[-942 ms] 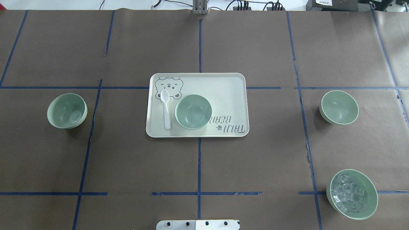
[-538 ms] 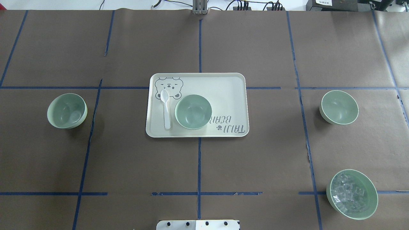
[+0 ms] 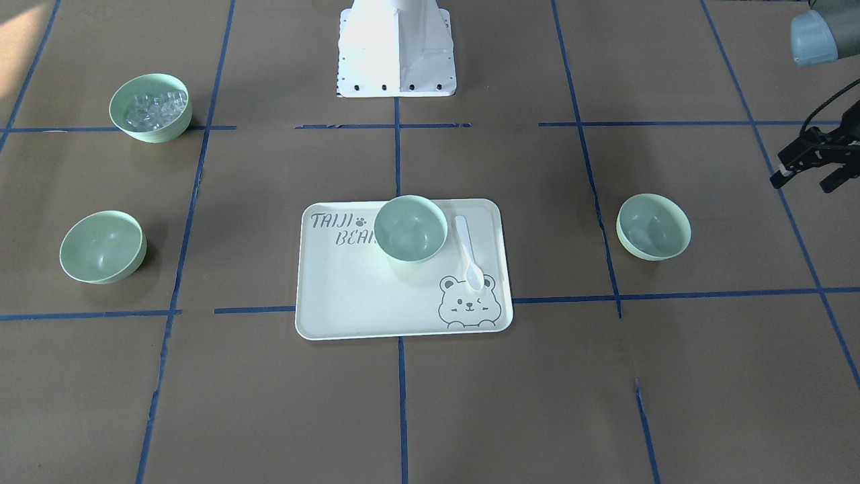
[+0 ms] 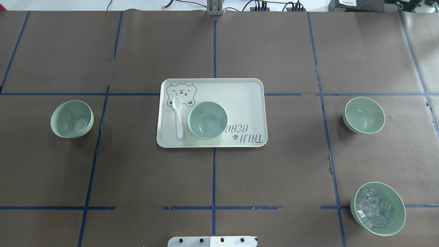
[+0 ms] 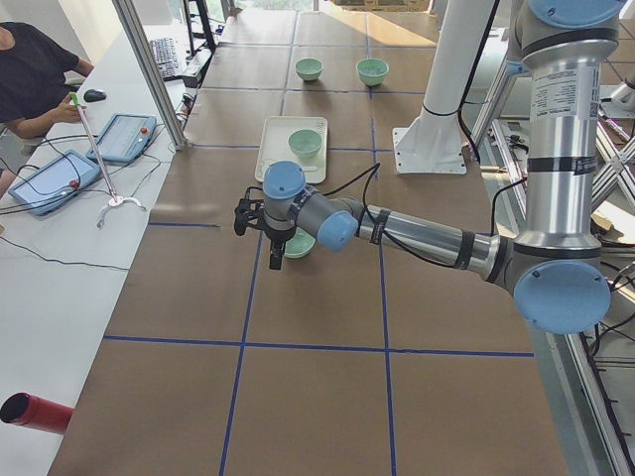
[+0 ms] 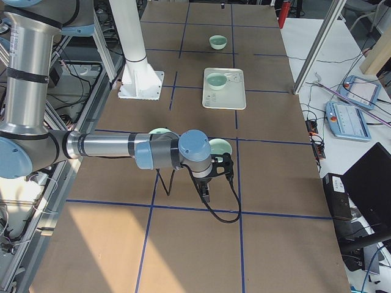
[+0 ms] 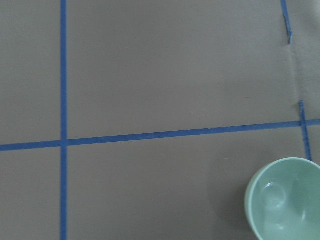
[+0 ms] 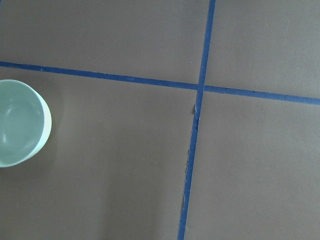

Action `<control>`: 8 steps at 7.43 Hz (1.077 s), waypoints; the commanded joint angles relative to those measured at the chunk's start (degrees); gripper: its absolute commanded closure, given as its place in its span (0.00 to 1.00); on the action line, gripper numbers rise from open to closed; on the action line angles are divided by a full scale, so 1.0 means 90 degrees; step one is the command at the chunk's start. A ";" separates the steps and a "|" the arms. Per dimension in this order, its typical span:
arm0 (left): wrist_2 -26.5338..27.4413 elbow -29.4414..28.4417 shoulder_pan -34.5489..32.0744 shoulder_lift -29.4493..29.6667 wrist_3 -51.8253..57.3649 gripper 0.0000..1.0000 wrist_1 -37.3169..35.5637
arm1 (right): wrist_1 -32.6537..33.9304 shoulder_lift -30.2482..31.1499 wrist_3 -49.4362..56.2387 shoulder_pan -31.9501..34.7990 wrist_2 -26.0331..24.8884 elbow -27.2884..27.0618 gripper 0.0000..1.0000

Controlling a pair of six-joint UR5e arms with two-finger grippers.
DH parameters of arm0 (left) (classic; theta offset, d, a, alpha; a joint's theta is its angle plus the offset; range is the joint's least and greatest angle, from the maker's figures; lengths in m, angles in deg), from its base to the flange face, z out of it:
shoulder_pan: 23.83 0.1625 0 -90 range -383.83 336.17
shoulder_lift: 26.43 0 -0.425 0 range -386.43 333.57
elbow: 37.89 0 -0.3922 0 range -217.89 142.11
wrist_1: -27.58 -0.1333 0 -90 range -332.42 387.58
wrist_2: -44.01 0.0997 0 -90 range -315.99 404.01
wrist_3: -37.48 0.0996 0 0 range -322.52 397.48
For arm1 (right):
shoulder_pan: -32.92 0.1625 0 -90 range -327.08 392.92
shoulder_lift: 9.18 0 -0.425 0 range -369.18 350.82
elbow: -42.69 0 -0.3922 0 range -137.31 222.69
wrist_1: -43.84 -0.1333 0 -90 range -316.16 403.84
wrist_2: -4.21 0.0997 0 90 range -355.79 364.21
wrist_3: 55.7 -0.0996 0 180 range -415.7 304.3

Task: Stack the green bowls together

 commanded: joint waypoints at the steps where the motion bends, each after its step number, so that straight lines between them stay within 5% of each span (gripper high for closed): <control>1: 0.0741 -0.0093 0.0803 -0.0013 -0.1353 0.00 0.0722 | -0.0036 -0.0081 -0.1082 -0.0410 0.0261 -0.0172 0.00; 3: 0.1260 -0.0473 0.1429 -0.0013 -0.2156 0.00 0.1542 | -0.0104 -0.0519 -0.2041 -0.1006 0.0252 -0.0300 0.00; 5: 0.1786 -0.0582 0.1995 0.0016 -0.2752 0.00 0.1741 | -0.1133 -0.0541 -0.3521 -0.1863 0.0087 -0.0291 0.00; 8: 0.2148 -0.0612 0.2426 0.0026 -0.3075 0.04 0.1751 | -0.2145 -0.0647 -0.5012 -0.3047 -0.0879 -0.0233 0.00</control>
